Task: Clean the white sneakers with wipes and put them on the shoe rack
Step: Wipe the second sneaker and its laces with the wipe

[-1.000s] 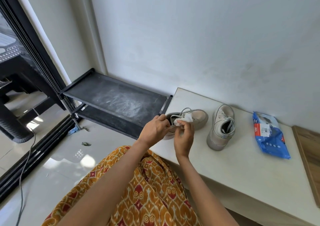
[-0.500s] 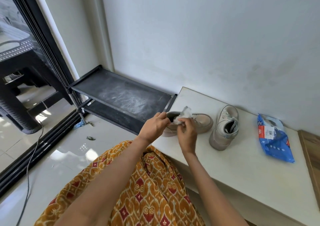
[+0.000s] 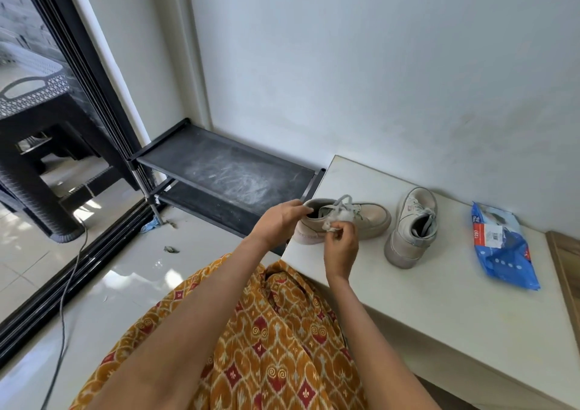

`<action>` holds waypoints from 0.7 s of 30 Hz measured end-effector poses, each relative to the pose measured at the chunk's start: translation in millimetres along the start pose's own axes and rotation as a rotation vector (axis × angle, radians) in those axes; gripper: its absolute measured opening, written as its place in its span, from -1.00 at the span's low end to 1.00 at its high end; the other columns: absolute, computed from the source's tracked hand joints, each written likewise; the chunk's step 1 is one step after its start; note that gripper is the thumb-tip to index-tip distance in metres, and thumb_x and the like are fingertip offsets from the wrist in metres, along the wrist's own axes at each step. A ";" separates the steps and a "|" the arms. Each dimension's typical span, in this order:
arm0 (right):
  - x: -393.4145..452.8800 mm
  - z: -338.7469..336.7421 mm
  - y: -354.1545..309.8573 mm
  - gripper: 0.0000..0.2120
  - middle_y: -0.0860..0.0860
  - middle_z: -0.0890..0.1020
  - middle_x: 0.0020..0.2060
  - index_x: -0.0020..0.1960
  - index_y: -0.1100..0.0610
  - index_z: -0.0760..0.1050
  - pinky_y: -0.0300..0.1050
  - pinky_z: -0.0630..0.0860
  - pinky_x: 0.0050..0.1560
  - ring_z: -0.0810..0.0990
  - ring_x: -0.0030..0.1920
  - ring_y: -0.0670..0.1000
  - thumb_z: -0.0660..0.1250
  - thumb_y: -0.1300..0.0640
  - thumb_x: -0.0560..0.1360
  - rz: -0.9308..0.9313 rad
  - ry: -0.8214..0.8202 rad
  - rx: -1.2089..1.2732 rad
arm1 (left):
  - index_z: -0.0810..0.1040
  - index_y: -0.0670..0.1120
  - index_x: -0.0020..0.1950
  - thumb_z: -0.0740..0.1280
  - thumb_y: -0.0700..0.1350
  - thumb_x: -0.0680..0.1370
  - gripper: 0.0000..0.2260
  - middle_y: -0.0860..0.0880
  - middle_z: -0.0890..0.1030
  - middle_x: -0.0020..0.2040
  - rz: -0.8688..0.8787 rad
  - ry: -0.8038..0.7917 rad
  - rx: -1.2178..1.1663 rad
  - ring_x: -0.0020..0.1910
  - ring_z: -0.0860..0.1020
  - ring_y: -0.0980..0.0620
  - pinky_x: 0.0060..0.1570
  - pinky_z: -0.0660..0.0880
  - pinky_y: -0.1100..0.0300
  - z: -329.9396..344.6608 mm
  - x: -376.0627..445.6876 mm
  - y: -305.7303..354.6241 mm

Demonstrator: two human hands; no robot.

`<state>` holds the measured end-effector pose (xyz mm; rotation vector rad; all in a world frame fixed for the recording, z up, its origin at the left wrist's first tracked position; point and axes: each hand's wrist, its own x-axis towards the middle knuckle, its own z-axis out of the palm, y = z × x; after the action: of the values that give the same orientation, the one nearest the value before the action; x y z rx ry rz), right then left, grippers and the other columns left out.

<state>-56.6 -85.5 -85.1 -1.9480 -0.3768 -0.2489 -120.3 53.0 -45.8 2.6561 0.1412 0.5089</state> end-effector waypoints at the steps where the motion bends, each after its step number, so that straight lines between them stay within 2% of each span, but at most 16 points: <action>1: 0.5 1.3 2.2 -0.92 0.22 0.55 -0.15 -0.16 0.31 0.49 -0.32 0.29 -0.20 0.53 -0.16 0.19 0.32 0.43 0.39 0.059 0.025 0.007 | 0.60 -0.14 0.08 0.34 -0.25 0.50 -0.83 -0.08 0.54 -0.18 -0.009 -0.025 0.008 -0.35 0.48 -0.06 -0.42 0.33 0.18 -2.8 1.4 1.7; 4: 9.6 5.6 3.3 -0.92 0.26 0.58 -0.11 -0.11 0.33 0.51 -0.27 0.28 -0.18 0.54 -0.10 0.25 0.29 0.42 0.41 0.167 0.035 -0.001 | 0.66 -0.16 -0.05 0.39 -0.22 0.48 -0.91 -0.09 0.54 -0.19 0.019 -0.041 0.022 -0.29 0.49 -0.06 -0.36 0.32 0.23 -6.0 4.0 10.0; 8: 32.9 7.1 -2.4 -0.73 0.21 0.59 0.08 0.13 0.25 0.54 -0.06 0.42 0.08 0.54 0.09 0.21 0.23 0.37 0.46 0.341 0.000 -0.017 | 0.69 -0.14 -0.16 0.44 -0.25 0.41 -0.94 -0.11 0.58 -0.25 0.079 0.001 0.051 -0.29 0.54 -0.14 -0.43 0.50 0.11 5.5 5.9 21.7; 12: 34.9 1.3 -7.2 -0.69 0.11 0.62 0.15 0.19 0.16 0.57 -0.09 0.45 0.17 0.55 0.16 0.13 0.21 0.31 0.51 0.404 -0.086 0.007 | 0.68 -0.16 -0.18 0.43 -0.28 0.39 -0.94 -0.12 0.55 -0.32 0.056 0.015 0.008 -0.34 0.51 -0.15 -0.44 0.50 0.08 12.3 4.4 31.4; 16: -0.6 -2.7 -11.7 -0.77 0.13 0.64 0.06 0.14 0.23 0.57 -0.16 0.43 0.04 0.58 0.07 0.12 0.29 0.28 0.50 0.329 -0.039 0.036 | 0.70 -0.16 -0.12 0.44 -0.25 0.41 -0.92 -0.11 0.58 -0.27 0.026 0.010 -0.025 -0.29 0.52 -0.11 -0.37 0.50 0.10 13.1 7.9 32.0; 19: -24.4 -8.8 -4.6 -0.93 0.09 0.63 -0.13 -0.06 0.22 0.54 -0.14 0.46 -0.12 0.59 -0.09 0.12 0.34 0.28 0.46 0.270 -0.115 0.056 | 0.69 -0.19 -0.04 0.42 -0.27 0.44 -0.88 -0.13 0.60 -0.17 0.028 -0.095 -0.041 -0.22 0.55 -0.11 -0.28 0.47 0.14 8.2 10.5 32.7; 21: -22.6 -16.5 2.9 -0.96 0.11 0.61 -0.16 -0.11 0.22 0.51 -0.11 0.47 -0.14 0.58 -0.13 0.14 0.34 0.30 0.44 0.233 -0.127 0.018 | 0.66 -0.18 0.04 0.38 -0.31 0.47 -0.82 -0.14 0.60 -0.04 0.082 -0.199 -0.020 -0.14 0.58 -0.09 -0.20 0.48 0.18 1.4 15.2 33.2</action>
<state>-76.5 -105.0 -88.9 -1.9750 -0.2304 0.0294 -105.1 25.1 -27.7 2.6830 -0.0317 0.2676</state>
